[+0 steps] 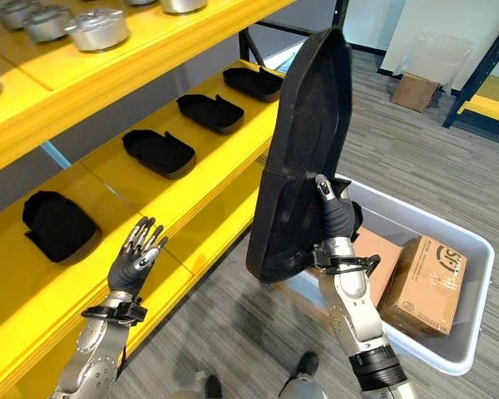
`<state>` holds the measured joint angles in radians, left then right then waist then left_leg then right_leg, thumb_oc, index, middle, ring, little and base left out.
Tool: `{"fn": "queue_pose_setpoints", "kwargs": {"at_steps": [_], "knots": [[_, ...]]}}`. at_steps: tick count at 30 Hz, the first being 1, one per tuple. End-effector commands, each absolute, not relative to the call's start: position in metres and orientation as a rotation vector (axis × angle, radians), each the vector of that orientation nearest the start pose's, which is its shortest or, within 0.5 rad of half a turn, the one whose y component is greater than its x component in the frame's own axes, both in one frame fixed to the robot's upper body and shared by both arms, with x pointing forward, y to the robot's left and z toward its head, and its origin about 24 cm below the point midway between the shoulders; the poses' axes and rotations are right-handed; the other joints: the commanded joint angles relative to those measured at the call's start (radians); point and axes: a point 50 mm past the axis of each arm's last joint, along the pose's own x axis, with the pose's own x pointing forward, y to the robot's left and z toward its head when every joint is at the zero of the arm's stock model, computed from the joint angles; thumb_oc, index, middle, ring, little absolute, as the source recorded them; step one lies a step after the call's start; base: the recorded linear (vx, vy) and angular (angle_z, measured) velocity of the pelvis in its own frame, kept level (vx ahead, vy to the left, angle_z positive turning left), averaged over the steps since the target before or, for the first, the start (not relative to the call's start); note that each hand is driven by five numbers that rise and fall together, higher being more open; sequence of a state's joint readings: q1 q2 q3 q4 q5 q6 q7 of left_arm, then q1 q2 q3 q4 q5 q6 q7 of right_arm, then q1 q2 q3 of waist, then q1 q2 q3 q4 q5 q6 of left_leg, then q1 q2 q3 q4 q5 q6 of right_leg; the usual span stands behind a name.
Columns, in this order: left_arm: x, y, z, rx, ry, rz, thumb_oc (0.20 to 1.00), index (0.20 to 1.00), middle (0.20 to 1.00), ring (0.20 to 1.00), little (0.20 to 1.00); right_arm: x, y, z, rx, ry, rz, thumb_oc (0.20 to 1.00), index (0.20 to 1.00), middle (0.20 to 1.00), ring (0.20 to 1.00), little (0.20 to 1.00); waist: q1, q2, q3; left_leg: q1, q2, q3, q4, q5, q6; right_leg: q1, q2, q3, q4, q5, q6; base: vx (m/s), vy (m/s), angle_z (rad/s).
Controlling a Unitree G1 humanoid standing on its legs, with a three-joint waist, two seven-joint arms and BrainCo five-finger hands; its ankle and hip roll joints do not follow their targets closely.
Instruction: Move parts from the plastic box to the shelf.
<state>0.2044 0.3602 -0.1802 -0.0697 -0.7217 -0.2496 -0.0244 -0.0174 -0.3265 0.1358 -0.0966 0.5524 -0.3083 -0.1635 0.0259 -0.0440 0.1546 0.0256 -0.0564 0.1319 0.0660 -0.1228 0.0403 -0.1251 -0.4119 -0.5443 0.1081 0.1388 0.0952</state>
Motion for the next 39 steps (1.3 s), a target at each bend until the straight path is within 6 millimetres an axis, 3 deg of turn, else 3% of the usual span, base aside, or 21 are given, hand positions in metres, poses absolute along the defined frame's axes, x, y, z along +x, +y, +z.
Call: {"fn": "queue_pose_setpoints", "kwargs": {"at_steps": [1, 2, 3, 4, 5, 6, 9, 13, 15, 16, 18, 19, 20, 21, 22, 26, 28, 31, 39], "knots": [[0.220, 0.195, 0.069, -0.307, -0.219, -0.111, 1.000, 1.000, 1.000, 1.000, 1.000, 0.255, -0.171, 0.133, 0.251, -0.499, 0.091, 0.200, 0.200, 0.200, 0.200, 0.200, -0.067, 0.057, 0.003, 0.105, 0.027, -0.084, -0.101, 0.018, -0.011, -0.079, 0.060, 0.209, 0.141, 0.009, 0.063, -0.15, 0.332, 1.21], [0.214, 0.201, 0.065, -0.290, -0.202, -0.093, 1.000, 1.000, 1.000, 1.000, 1.000, 0.253, -0.164, 0.131, 0.283, -0.479, 0.163, 0.200, 0.200, 0.200, 0.200, 0.200, -0.085, 0.048, -0.001, 0.082, 0.011, -0.108, -0.091, 0.044, 0.004, -0.086, 0.288, 0.442, 0.212, -0.112, 0.025, -0.13, 0.206, 1.20], [0.210, 0.203, 0.063, -0.293, -0.194, -0.083, 1.000, 1.000, 1.000, 1.000, 1.000, 0.250, -0.162, 0.129, 0.296, -0.467, 0.192, 0.200, 0.200, 0.200, 0.200, 0.200, -0.093, 0.039, -0.028, 0.052, 0.005, -0.133, -0.091, 0.065, 0.007, -0.052, 0.385, 0.527, 0.208, -0.168, -0.005, -0.02, 0.070, 0.83], [0.209, 0.204, 0.061, -0.299, -0.194, -0.071, 1.000, 1.000, 1.000, 1.000, 1.000, 0.249, -0.159, 0.129, 0.288, -0.467, 0.206, 0.200, 0.200, 0.200, 0.200, 0.200, -0.092, 0.028, -0.053, 0.024, -0.002, -0.165, -0.083, 0.073, 0.006, -0.008, 0.450, 0.622, 0.154, -0.195, -0.038, -0.03, -0.199, 1.50], [0.207, 0.203, 0.060, -0.304, -0.195, -0.070, 1.000, 1.000, 1.000, 1.000, 1.000, 0.248, -0.157, 0.128, 0.298, -0.458, 0.239, 0.200, 0.200, 0.200, 0.200, 0.200, -0.076, 0.010, -0.075, -0.004, -0.015, -0.192, -0.075, 0.080, -0.003, 0.047, 0.448, 0.647, 0.008, -0.151, -0.043, 0.00, -0.285, 1.05], [0.206, 0.203, 0.061, -0.314, -0.199, -0.068, 1.000, 1.000, 1.000, 1.000, 1.000, 0.248, -0.157, 0.129, 0.297, -0.462, 0.251, 0.200, 0.200, 0.200, 0.200, 0.200, -0.070, 0.008, -0.094, -0.008, -0.007, -0.196, -0.075, 0.080, -0.007, 0.082, 0.446, 0.632, -0.063, -0.129, -0.044, 0.00, -0.251, 0.78], [0.200, 0.201, 0.056, -0.332, -0.172, -0.078, 1.000, 1.000, 1.000, 1.000, 1.000, 0.244, -0.162, 0.123, 0.307, -0.440, 0.228, 0.200, 0.200, 0.200, 0.200, 0.200, -0.064, 0.002, -0.114, -0.008, -0.001, -0.201, -0.079, 0.089, -0.014, 0.122, 0.441, 0.606, -0.115, -0.123, -0.048, 0.00, -0.120, 0.39], [0.201, 0.199, 0.053, -0.344, -0.154, -0.088, 1.000, 1.000, 1.000, 1.000, 1.000, 0.243, -0.171, 0.131, 0.277, -0.478, 0.214, 0.200, 0.200, 0.200, 0.200, 0.200, -0.071, -0.004, -0.048, -0.092, -0.017, -0.197, 0.093, 0.050, -0.036, 0.084, 0.421, 0.551, -0.047, -0.141, -0.062, -0.16, -0.011, 0.41], [0.201, 0.201, 0.056, -0.347, -0.166, -0.086, 1.000, 1.000, 1.000, 1.000, 1.000, 0.243, -0.173, 0.135, 0.264, -0.498, 0.205, 0.200, 0.200, 0.200, 0.200, 0.200, -0.083, -0.013, -0.019, -0.081, 0.077, -0.164, 0.119, 0.036, -0.057, 0.057, 0.393, 0.539, 0.004, -0.144, -0.057, -0.15, 0.140, 0.70], [0.201, 0.203, 0.061, -0.342, -0.187, -0.078, 1.000, 1.000, 1.000, 1.000, 1.000, 0.243, -0.175, 0.136, 0.255, -0.502, 0.193, 0.200, 0.200, 0.200, 0.200, 0.200, -0.087, -0.017, -0.016, -0.072, 0.172, -0.181, 0.106, 0.070, -0.071, 0.026, 0.372, 0.543, 0.050, -0.162, -0.048, -0.08, 0.188, 0.60], [0.204, 0.204, 0.064, -0.345, -0.199, -0.073, 1.000, 1.000, 1.000, 1.000, 1.000, 0.243, -0.176, 0.134, 0.253, -0.495, 0.178, 0.200, 0.200, 0.200, 0.200, 0.200, -0.098, 0.004, -0.012, -0.043, 0.287, -0.186, 0.063, 0.157, -0.090, -0.036, 0.359, 0.530, 0.131, -0.196, -0.045, -0.13, 0.295, 0.33], [0.207, 0.203, 0.068, -0.358, -0.215, -0.066, 1.000, 1.000, 1.000, 1.000, 1.000, 0.245, -0.176, 0.134, 0.246, -0.494, 0.166, 0.200, 0.200, 0.200, 0.200, 0.200, -0.108, 0.033, -0.002, -0.042, 0.393, -0.182, -0.017, 0.263, -0.121, -0.096, 0.331, 0.512, 0.217, -0.224, -0.029, -0.14, 0.375, 0.21], [0.209, 0.203, 0.068, -0.357, -0.217, -0.064, 1.000, 1.000, 1.000, 1.000, 1.000, 0.246, -0.176, 0.133, 0.243, -0.488, 0.163, 0.200, 0.200, 0.200, 0.200, 0.200, -0.111, 0.043, 0.000, -0.031, 0.417, -0.173, -0.054, 0.309, -0.140, -0.120, 0.317, 0.504, 0.258, -0.238, -0.024, -0.16, 0.498, 0.43], [0.212, 0.203, 0.070, -0.359, -0.223, -0.063, 1.000, 1.000, 1.000, 1.000, 1.000, 0.246, -0.178, 0.133, 0.236, -0.489, 0.143, 0.200, 0.200, 0.200, 0.200, 0.200, -0.120, 0.067, 0.003, -0.015, 0.453, -0.102, -0.114, 0.327, -0.170, -0.142, 0.289, 0.480, 0.305, -0.252, -0.004, -0.06, 0.350, 0.59], [0.213, 0.203, 0.070, -0.352, -0.224, -0.069, 1.000, 1.000, 1.000, 1.000, 1.000, 0.246, -0.178, 0.134, 0.232, -0.494, 0.139, 0.200, 0.200, 0.200, 0.200, 0.200, -0.119, 0.078, 0.002, -0.005, 0.465, -0.074, -0.139, 0.326, -0.188, -0.152, 0.281, 0.481, 0.322, -0.251, 0.007, -0.07, 0.355, 0.65], [0.213, 0.205, 0.072, -0.314, -0.224, -0.085, 1.000, 1.000, 1.000, 1.000, 1.000, 0.243, -0.181, 0.126, 0.220, -0.468, 0.114, 0.200, 0.200, 0.200, 0.200, 0.200, -0.106, 0.084, 0.003, 0.009, 0.413, -0.073, -0.144, 0.248, -0.197, -0.122, 0.233, 0.473, 0.285, -0.212, 0.043, 0.00, 0.241, 0.25], [0.212, 0.208, 0.074, -0.296, -0.235, -0.088, 1.000, 1.000, 1.000, 1.000, 1.000, 0.237, -0.186, 0.117, 0.196, -0.428, 0.101, 0.200, 0.200, 0.200, 0.200, 0.200, -0.097, 0.063, 0.004, 0.016, 0.368, -0.069, -0.122, 0.199, -0.190, -0.060, 0.182, 0.458, 0.220, -0.180, 0.071, 0.06, 0.246, 0.25], [0.210, 0.212, 0.073, -0.281, -0.229, -0.078, 1.000, 1.000, 1.000, 1.000, 1.000, 0.233, -0.188, 0.105, 0.198, -0.373, 0.097, 0.200, 0.200, 0.200, 0.200, 0.200, -0.093, 0.040, 0.002, 0.011, 0.333, -0.070, -0.065, 0.148, -0.182, -0.012, 0.145, 0.449, 0.159, -0.151, 0.090, 0.04, 0.143, 0.33], [0.199, 0.225, 0.069, -0.254, -0.213, -0.034, 1.000, 1.000, 1.000, 1.000, 1.000, 0.223, -0.186, 0.085, 0.077, -0.260, 0.202, 0.200, 0.200, 0.200, 0.200, 0.200, -0.068, -0.016, -0.019, 0.010, 0.296, -0.077, 0.006, 0.080, -0.167, 0.069, 0.114, 0.441, 0.087, -0.130, 0.109, 0.05, 0.057, -0.01]]}}
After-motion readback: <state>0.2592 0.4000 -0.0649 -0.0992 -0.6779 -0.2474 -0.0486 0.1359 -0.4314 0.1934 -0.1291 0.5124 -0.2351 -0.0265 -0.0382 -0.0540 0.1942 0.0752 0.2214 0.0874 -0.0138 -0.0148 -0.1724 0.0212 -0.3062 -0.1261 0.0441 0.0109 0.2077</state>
